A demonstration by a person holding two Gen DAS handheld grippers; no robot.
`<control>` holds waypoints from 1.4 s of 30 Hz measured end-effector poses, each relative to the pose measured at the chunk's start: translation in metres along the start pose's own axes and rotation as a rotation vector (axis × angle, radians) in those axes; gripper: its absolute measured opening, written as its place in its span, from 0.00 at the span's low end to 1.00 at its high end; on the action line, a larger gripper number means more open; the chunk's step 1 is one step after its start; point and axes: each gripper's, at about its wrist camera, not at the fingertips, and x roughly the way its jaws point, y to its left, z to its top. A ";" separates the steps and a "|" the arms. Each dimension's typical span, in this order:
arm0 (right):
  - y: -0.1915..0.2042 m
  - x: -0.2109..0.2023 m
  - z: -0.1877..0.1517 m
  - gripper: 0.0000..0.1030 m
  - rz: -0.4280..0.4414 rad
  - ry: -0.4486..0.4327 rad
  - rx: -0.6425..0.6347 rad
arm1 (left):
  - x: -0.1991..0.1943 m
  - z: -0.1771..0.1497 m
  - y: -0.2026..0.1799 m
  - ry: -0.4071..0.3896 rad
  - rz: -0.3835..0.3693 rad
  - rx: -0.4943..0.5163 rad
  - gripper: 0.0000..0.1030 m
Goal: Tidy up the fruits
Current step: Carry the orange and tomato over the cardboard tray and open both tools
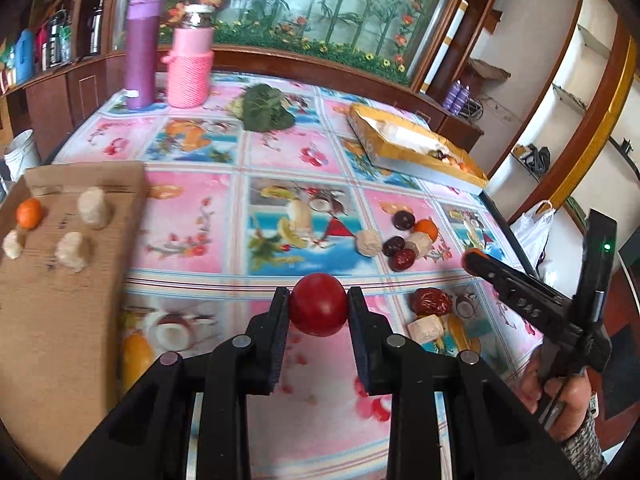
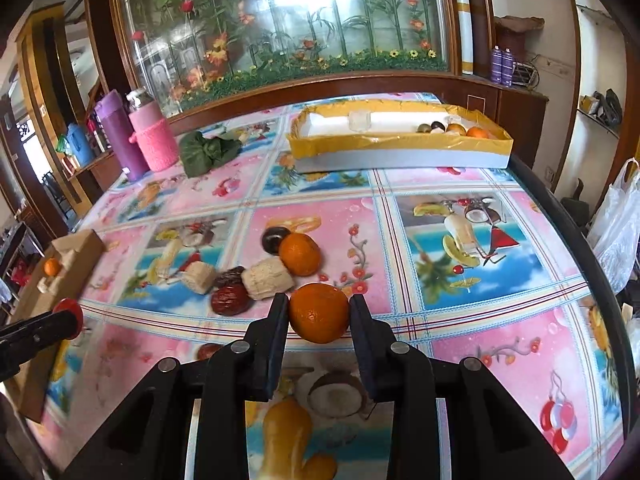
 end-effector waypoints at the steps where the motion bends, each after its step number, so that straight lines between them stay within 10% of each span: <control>1: 0.004 -0.009 0.002 0.32 0.023 -0.005 -0.001 | -0.009 0.002 0.009 -0.011 0.008 -0.009 0.27; 12: 0.132 -0.046 0.036 0.33 0.265 -0.009 -0.178 | -0.075 0.032 0.131 -0.099 0.229 -0.123 0.27; 22: 0.282 0.022 0.030 0.33 0.393 0.134 -0.338 | -0.035 0.041 0.231 0.075 0.288 -0.305 0.27; 37: 0.356 0.092 -0.024 0.33 0.353 0.261 -0.481 | -0.022 0.025 0.261 0.112 0.302 -0.364 0.28; 42: 0.365 0.091 -0.027 0.36 0.357 0.232 -0.525 | -0.031 0.025 0.260 0.086 0.281 -0.378 0.44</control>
